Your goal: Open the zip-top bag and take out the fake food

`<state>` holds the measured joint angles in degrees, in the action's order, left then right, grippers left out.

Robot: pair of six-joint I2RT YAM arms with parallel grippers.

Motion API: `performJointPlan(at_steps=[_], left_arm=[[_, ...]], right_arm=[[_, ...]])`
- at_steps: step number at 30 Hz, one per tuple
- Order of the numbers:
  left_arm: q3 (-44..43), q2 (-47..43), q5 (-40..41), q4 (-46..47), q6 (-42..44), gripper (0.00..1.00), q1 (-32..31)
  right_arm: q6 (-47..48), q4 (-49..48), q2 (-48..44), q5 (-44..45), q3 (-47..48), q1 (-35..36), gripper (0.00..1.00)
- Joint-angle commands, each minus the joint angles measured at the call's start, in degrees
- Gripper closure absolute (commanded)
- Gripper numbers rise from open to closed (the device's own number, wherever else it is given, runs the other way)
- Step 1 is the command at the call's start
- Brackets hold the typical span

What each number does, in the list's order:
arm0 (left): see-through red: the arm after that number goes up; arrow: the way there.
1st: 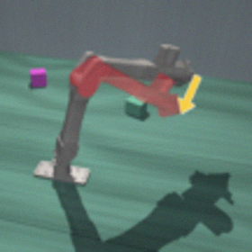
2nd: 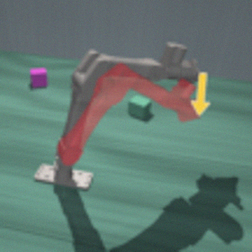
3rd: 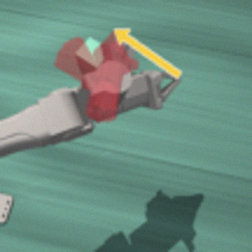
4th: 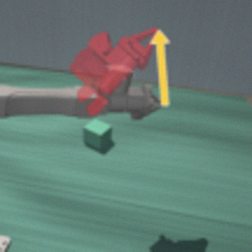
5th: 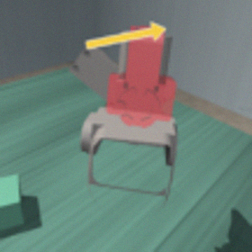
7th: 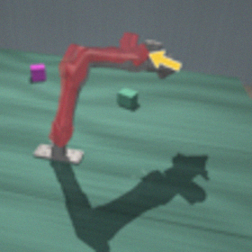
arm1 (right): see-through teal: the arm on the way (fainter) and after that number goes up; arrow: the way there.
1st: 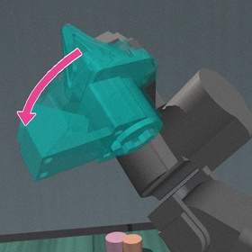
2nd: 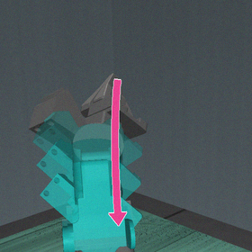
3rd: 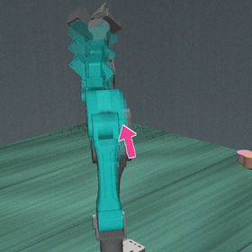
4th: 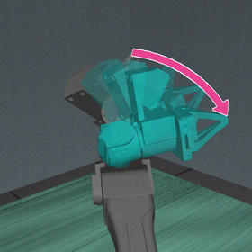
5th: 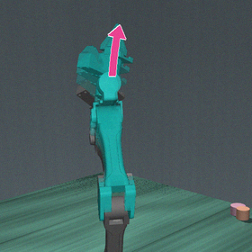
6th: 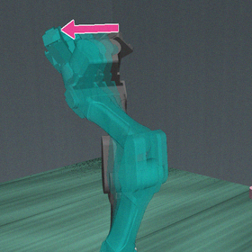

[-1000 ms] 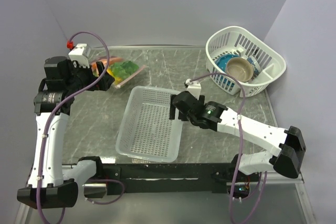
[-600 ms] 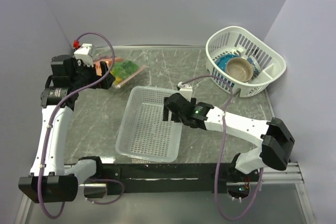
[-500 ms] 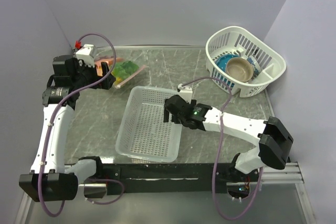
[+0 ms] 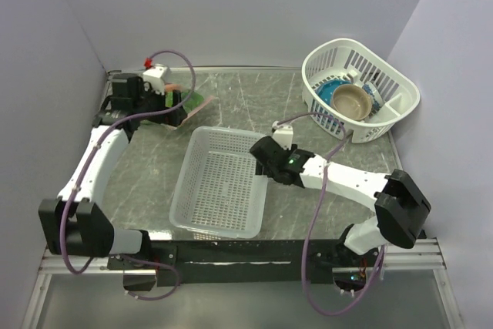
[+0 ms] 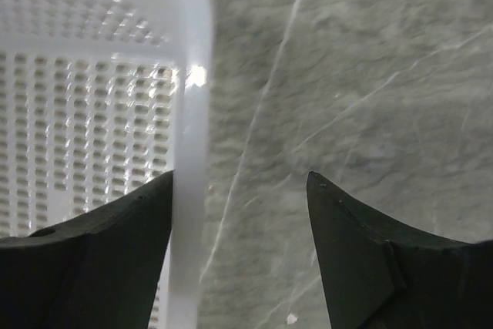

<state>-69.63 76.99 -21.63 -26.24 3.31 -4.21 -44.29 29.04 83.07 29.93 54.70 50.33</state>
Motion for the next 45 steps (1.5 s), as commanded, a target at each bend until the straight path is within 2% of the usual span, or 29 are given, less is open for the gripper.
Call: performJointPlan(at_steps=[1,8,11,15,18,19,20,21,23,24,26,27,33,38,40,41,42,43,45], left_arm=[[1.0,1.0,3.3,3.6,3.1,0.01,-1.9],[4.9,0.0,6.3,5.8,5.2,0.01,-1.9],[6.5,-0.3,7.0,6.8,5.7,0.01,-1.9],[8.5,0.4,7.8,8.4,6.1,0.04,-1.9],[7.9,2.0,7.4,8.6,6.0,0.17,-1.9],[7.6,2.9,7.0,8.7,5.8,0.32,-1.9],[6.9,3.3,7.1,8.7,5.6,0.42,-1.9],[6.4,3.9,7.1,8.8,5.0,0.58,-1.9],[5.3,5.0,6.9,8.9,4.4,0.71,-1.9],[4.9,5.3,6.5,8.8,4.2,0.81,-1.9],[4.5,5.8,6.0,8.8,4.4,0.89,-1.9],[4.4,5.9,6.1,9.0,4.2,0.99,-1.9],[6.0,3.1,6.4,8.4,4.9,0.99,-1.9],[6.9,-3.3,6.0,4.4,7.1,0.99,-1.9],[8.0,-6.5,6.6,3.6,9.2,0.94,-1.9],[9.5,-7.5,6.9,3.4,10.1,0.80,-1.9],[10.4,-8.9,7.5,3.3,12.4,0.42,-1.9],[11.3,-9.7,9.0,3.7,13.3,0.27,-1.9],[14.5,-11.4,10.5,4.7,16.4,0.12,-1.9]], right_arm=[[3.0,-3.2,-4.2,-0.6,-3.7,-6.8,0.28],[9.5,-6.0,-10.4,-0.8,-6.0,-16.8,0.27],[11.3,-5.4,-10.0,-0.4,-4.3,-18.9,0.27],[12.5,-4.4,-10.5,-1.8,-1.8,-19.5,0.20],[11.9,-4.4,-12.8,-3.2,-2.0,-18.3,0.19],[11.8,-4.5,-13.6,-3.5,-2.2,-17.8,0.19],[11.8,-4.7,-14.3,-3.3,-2.4,-17.0,0.19],[11.9,-4.6,-15.7,-3.0,-2.5,-16.2,0.19],[11.8,-4.1,-17.0,-2.2,-2.4,-13.9,0.19],[11.7,-3.7,-18.0,-1.9,-2.2,-13.4,0.19],[11.5,-2.9,-18.8,-1.7,-1.8,-12.0,0.19],[11.3,-2.8,-19.6,-1.6,-1.5,-11.7,0.19],[11.9,-3.2,-21.7,-1.1,-0.5,-9.0,0.22],[13.4,-4.3,-21.9,1.4,-0.2,-6.2,0.22],[13.3,-4.2,-21.5,1.7,0.0,-5.9,0.22],[13.4,-4.2,-21.3,1.6,0.1,-5.9,0.22],[13.5,-4.3,-21.3,1.6,0.0,-5.8,0.22],[13.5,-4.5,-21.3,1.5,-0.2,-5.9,0.22],[13.9,-5.1,-21.0,1.3,-0.6,-5.8,0.21]])
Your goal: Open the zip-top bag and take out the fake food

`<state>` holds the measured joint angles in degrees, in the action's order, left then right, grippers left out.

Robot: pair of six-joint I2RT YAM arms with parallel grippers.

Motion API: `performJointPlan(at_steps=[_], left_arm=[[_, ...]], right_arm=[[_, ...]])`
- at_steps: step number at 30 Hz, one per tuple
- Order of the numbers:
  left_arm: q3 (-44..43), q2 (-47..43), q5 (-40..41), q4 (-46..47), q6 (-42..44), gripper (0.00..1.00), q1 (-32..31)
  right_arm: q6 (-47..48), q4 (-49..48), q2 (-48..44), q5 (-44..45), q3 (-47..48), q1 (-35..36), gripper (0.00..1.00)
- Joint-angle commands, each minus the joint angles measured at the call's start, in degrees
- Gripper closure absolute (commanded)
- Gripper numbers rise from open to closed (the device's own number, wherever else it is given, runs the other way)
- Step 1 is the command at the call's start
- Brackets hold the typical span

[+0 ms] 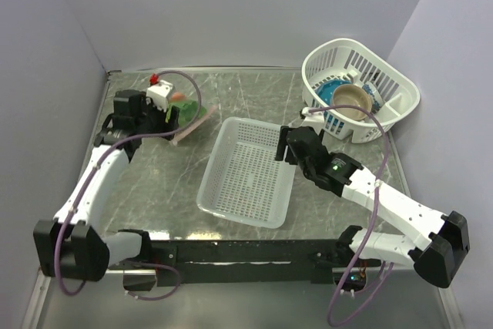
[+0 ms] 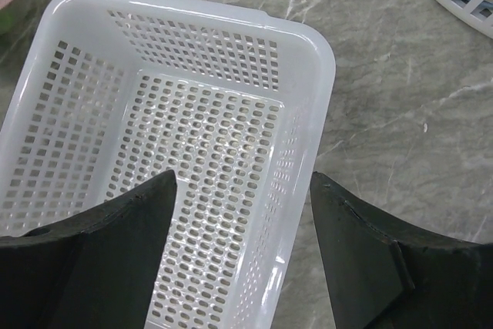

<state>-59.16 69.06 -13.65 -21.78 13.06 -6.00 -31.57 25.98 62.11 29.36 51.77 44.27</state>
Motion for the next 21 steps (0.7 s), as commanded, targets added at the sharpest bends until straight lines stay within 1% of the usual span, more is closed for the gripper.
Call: performJointPlan(at_steps=[1,3,5,7,8,10,11,13,14,17,18,19,21], left_arm=[[5.0,-4.1,2.9,0.6,7.5,0.09,-0.1],[7.6,-5.3,3.2,1.7,9.8,0.06,-0.1],[10.6,-6.5,2.2,3.7,11.5,0.05,-0.1],[13.4,-8.8,2.0,5.7,15.6,0.05,-0.1],[16.7,-9.6,3.1,6.9,17.4,0.05,-0.1],[19.0,-10.3,5.0,9.4,21.8,0.07,0.0],[21.2,-10.5,6.3,9.9,25.7,0.08,0.1],[24.9,-13.2,6.4,11.1,30.5,0.08,0.5],[25.9,-14.6,6.4,11.3,34.6,0.08,0.7],[30.9,-21.1,3.7,13.3,41.8,0.05,1.4],[32.3,-23.5,3.2,14.6,43.1,0.05,1.4],[35.2,-24.1,3.3,19.9,44.0,0.04,1.4],[37.4,-23.3,4.1,27.0,44.9,0.02,1.3]], right_arm=[[1.4,-2.3,0.1,1.7,2.3,0.3,0.20],[1.3,-2.3,1.0,1.7,2.3,0.3,0.18],[1.2,-2.2,2.0,1.4,2.6,0.4,0.17],[1.2,-2.2,2.5,1.6,2.8,0.6,0.16],[1.3,-2.4,2.8,1.5,2.8,0.7,0.16],[1.6,-2.3,3.0,1.7,3.1,0.9,0.15],[1.9,-2.6,3.3,1.7,3.1,1.1,0.15],[2.7,-2.9,3.5,1.5,3.2,1.0,0.15],[3.0,-2.9,4.2,1.6,3.4,1.0,0.15],[3.1,-2.9,5.6,2.0,4.1,1.0,0.14],[2.8,-2.9,5.9,1.9,4.3,1.0,0.14],[2.6,-3.0,6.2,1.8,4.5,1.0,0.14],[2.3,-3.4,6.5,1.0,4.6,1.2,0.14]])
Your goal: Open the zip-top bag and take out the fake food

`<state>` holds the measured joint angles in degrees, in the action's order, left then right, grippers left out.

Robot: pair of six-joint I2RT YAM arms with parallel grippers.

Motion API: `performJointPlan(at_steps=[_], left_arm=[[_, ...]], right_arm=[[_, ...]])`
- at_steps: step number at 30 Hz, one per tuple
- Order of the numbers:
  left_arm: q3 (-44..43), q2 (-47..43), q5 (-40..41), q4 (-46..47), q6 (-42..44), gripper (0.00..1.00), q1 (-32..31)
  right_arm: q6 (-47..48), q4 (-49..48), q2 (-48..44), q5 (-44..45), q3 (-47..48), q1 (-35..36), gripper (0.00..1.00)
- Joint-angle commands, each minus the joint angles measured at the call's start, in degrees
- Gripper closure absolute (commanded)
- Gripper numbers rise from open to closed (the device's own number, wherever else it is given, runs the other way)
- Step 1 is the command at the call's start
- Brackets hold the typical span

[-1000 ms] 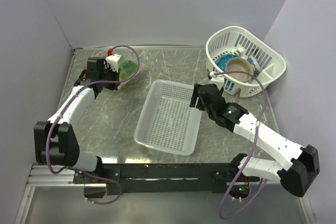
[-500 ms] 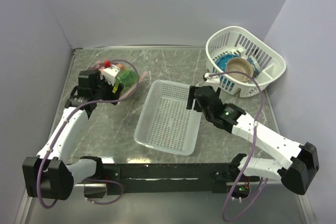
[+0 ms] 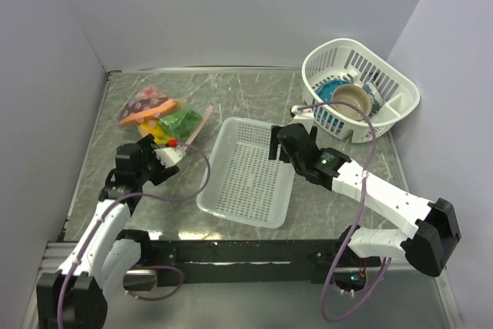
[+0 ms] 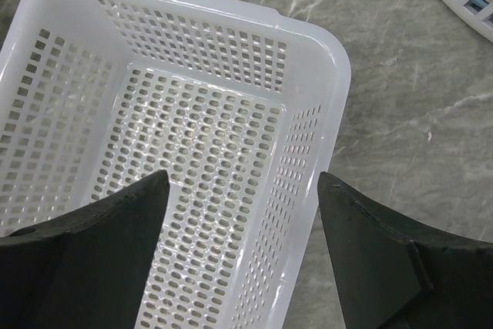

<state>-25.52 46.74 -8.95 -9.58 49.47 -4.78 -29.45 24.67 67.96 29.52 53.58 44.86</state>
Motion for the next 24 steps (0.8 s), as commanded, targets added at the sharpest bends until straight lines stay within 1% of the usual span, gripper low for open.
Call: performJointPlan(at_steps=[1,3,5,8,10,12,13,14,15,16,17,19,20,21,24], left_arm=[[4.8,0.2,-0.1,20.6,8.4,0.02,0.1],[3.9,5.4,0.0,24.9,6.3,0.02,0.1],[0.7,10.6,-1.3,26.4,3.5,0.02,0.2],[-0.4,14.3,-4.8,27.8,5.4,0.02,0.2],[-1.6,15.5,-5.3,28.2,4.8,0.01,0.2],[-4.7,17.7,-4.2,24.2,0.8,0.01,0.2],[-9.2,19.0,-3.5,22.1,-1.2,0.01,0.2],[-12.2,21.8,-2.1,18.8,-4.9,0.02,0.3],[-15.0,23.1,-2.2,12.8,-6.2,0.06,0.6],[-19.1,24.3,-2.9,9.9,-7.4,0.12,0.7],[-20.3,25.7,-4.5,7.6,-7.3,0.36,0.8],[-21.9,26.8,-5.8,4.1,-6.3,0.68,0.7],[-22.7,28.4,-6.5,2.7,-6.1,0.93,0.5],[-24.6,29.4,-6.6,-0.2,-6.4,0.99,0.4],[-28.3,31.8,-7.1,-3.5,-8.6,0.99,0.6]], right_arm=[[0.0,-2.3,0.7,0.7,2.8,0.5,0.14],[-0.1,-2.4,0.7,0.5,2.8,0.6,0.14],[-0.2,-2.3,0.2,0.7,2.7,0.8,0.14],[-0.2,-2.3,-0.7,0.9,1.9,0.7,0.14],[-0.3,-2.6,-1.3,1.0,1.1,0.6,0.14],[-0.3,-3.0,-1.7,0.5,0.3,0.6,0.14],[-0.4,-3.1,-1.7,0.2,0.1,0.6,0.14],[-0.9,-3.1,-1.6,-0.2,0.1,0.7,0.14],[-1.0,-3.2,-1.6,-0.4,0.1,0.6,0.14],[-1.0,-3.4,-1.3,-0.7,0.1,0.7,0.15],[-1.4,-3.3,-1.2,-0.8,0.2,0.7,0.15],[-1.7,-3.0,-0.9,-1.0,0.7,0.8,0.16],[-1.7,-2.9,-1.1,-1.0,1.0,0.9,0.17],[-1.8,-2.8,-1.0,-1.2,1.4,1.0,0.17],[-1.4,-2.4,-2.0,-1.3,1.7,1.3,0.18]])
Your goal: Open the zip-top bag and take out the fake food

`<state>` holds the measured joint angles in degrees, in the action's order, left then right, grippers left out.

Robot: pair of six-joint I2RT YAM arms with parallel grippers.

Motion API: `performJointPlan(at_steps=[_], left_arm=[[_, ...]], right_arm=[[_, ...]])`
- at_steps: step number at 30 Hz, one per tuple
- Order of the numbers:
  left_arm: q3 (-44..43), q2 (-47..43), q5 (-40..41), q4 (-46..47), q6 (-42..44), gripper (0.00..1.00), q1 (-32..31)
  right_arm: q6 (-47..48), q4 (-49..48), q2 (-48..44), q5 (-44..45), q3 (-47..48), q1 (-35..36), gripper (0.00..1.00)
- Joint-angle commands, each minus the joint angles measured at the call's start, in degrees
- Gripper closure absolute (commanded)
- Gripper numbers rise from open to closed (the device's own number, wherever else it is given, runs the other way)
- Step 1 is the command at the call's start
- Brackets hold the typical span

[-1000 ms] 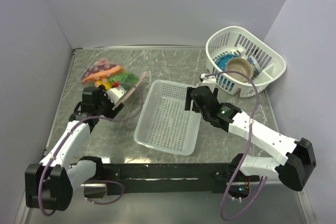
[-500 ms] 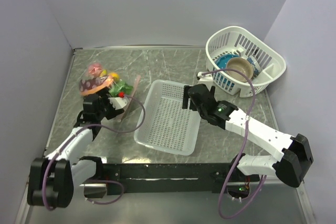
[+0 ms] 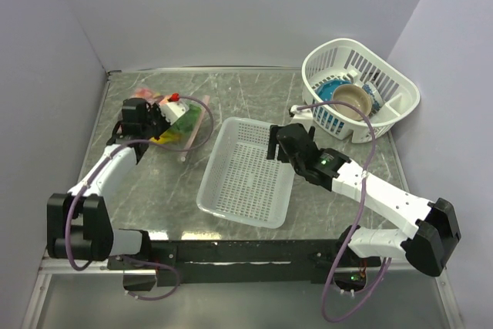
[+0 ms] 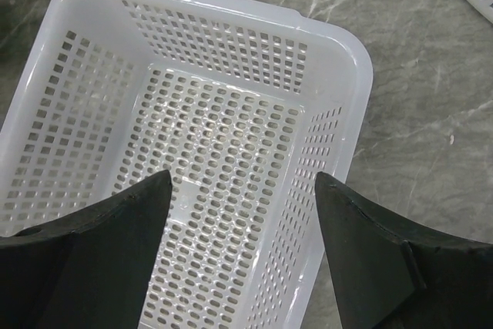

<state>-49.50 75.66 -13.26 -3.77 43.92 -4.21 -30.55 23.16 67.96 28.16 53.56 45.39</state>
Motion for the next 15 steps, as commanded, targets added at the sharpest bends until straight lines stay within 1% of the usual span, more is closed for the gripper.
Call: performJointPlan(at_steps=[1,4,6,7,8,10,11,13,14,15], left_arm=[[-4.7,2.7,-3.3,-10.1,-3.7,0.99,0.1],[-5.1,0.2,-5.5,-11.1,-4.0,0.99,0.3],[-6.3,-0.4,-6.3,-12.4,-4.8,0.99,0.3],[-6.4,-0.9,-7.0,-12.7,-5.8,0.99,0.4],[-6.3,-1.0,-7.0,-11.7,-6.5,0.99,0.6],[-5.2,-1.0,-7.0,-9.3,-8.9,0.99,1.4],[-4.7,-0.6,-7.0,-6.5,-9.7,0.99,1.8],[-5.3,1.8,-7.7,-5.9,-11.3,0.99,3.9],[-6.0,2.7,-8.5,-6.2,-12.0,0.99,4.7],[-7.5,3.6,-9.4,-6.7,-12.5,0.99,6.6]], right_arm=[[-0.1,-1.1,-2.4,-0.1,1.6,0.8,0.18],[0.7,-2.0,-2.8,-1.0,2.0,1.3,0.20],[2.8,-3.5,-2.1,-2.3,2.9,2.9,0.20],[3.7,-5.4,-1.6,-3.0,3.6,3.6,0.20],[4.7,-6.1,-0.8,-5.0,6.4,4.0,0.18],[4.4,-8.4,3.3,-8.5,10.0,4.3,0.16],[4.5,-9.4,4.9,-11.3,13.7,4.1,0.15],[5.1,-14.8,10.2,-14.0,17.6,3.8,0.14],[5.6,-16.7,12.3,-17.3,22.0,3.4,0.13],[5.5,-19.4,17.4,-19.1,24.7,3.0,0.12]])
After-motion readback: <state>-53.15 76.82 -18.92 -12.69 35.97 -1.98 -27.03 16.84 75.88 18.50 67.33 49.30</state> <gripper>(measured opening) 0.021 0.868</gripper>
